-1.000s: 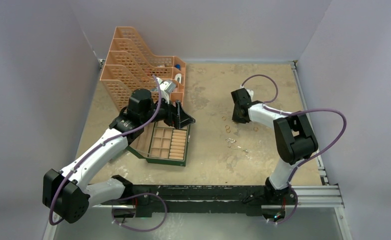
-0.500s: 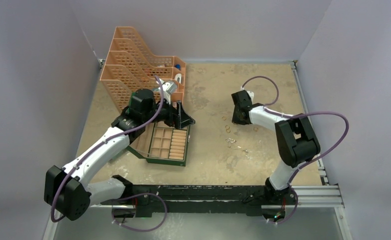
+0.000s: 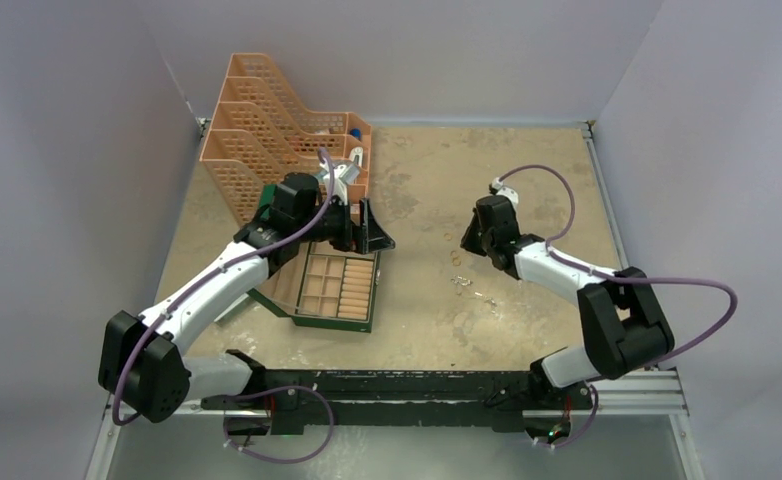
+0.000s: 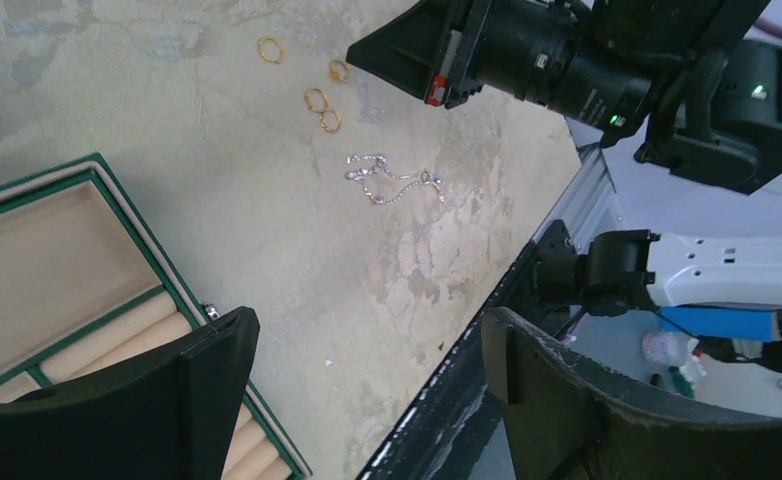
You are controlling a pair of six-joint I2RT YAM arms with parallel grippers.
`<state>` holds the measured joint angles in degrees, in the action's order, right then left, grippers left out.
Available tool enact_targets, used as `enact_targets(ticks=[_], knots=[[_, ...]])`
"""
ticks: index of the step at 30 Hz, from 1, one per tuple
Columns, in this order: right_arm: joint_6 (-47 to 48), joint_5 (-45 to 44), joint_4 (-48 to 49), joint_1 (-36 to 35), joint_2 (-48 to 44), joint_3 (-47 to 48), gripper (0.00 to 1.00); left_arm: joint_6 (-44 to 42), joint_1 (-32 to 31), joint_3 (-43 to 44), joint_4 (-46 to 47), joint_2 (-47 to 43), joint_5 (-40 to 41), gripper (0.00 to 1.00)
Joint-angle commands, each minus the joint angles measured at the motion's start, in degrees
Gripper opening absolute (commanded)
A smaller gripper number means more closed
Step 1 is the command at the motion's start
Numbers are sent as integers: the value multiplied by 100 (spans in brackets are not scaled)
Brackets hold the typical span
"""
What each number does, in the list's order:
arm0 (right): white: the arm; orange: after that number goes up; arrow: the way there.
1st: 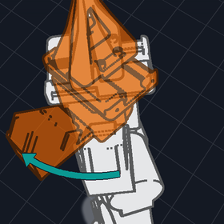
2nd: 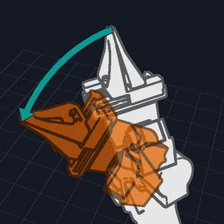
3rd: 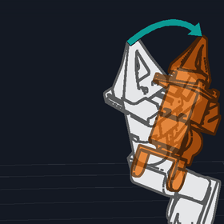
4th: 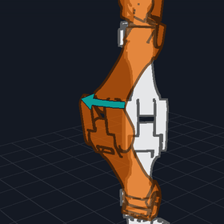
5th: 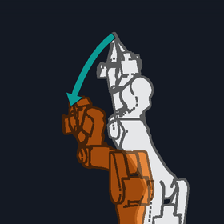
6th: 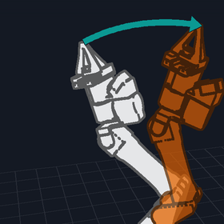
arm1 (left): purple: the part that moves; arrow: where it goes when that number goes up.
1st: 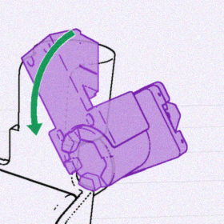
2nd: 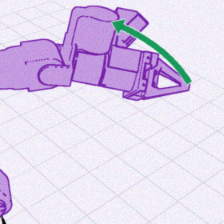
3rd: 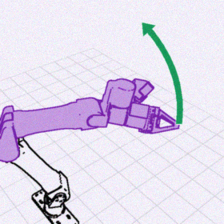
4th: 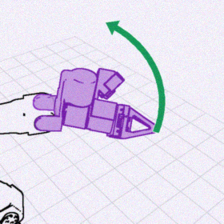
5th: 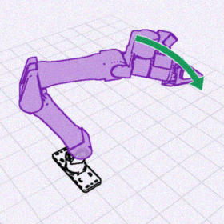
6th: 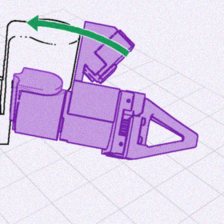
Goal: Organize the mixed jewelry
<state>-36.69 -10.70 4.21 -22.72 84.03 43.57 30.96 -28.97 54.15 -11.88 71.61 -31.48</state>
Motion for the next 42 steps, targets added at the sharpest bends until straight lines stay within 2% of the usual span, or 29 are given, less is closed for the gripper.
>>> enact_targets(ticks=[1,6,12,20,25,26,29,30,32,35,38,39,42], knots=[[-397,217,765,-117,-283,-260,0,640,-30,23,80,-51,12,82],[-347,381,894,-161,-782,-432,0,1051,-30,-302,372,-6,-35,81],[-84,708,788,-183,-1297,-461,0,1415,-30,-303,727,167,-108,80],[-251,1262,932,-198,-1817,-594,0,1829,-58,-67,1707,972,-776,83],[-374,861,482,-201,-1650,-512,0,1930,-152,122,1741,1292,-763,77],[-370,713,302,-207,-1571,-437,5,1938,-165,112,1736,1289,-710,76],[-331,234,-310,-218,-1261,-225,41,1940,-193,52,1732,1253,-579,75],[-332,24,-465,-222,-1168,-185,47,1940,-204,25,1725,1234,-552,75],[-355,-386,-733,-220,-976,-137,51,1950,-218,-25,1716,1209,-518,74],[-429,-823,-971,-224,-623,32,48,1966,-232,-98,1715,1180,-459,74],[-508,-1064,-1070,-228,-254,266,33,1958,-247,-119,1703,1196,-446,73],[-511,-1118,-1071,-228,-153,319,30,1943,-245,-117,1687,1204,-454,73],[-467,-1136,-1002,-224,7,443,29,1916,-265,-134,1654,1189,-436,72]])
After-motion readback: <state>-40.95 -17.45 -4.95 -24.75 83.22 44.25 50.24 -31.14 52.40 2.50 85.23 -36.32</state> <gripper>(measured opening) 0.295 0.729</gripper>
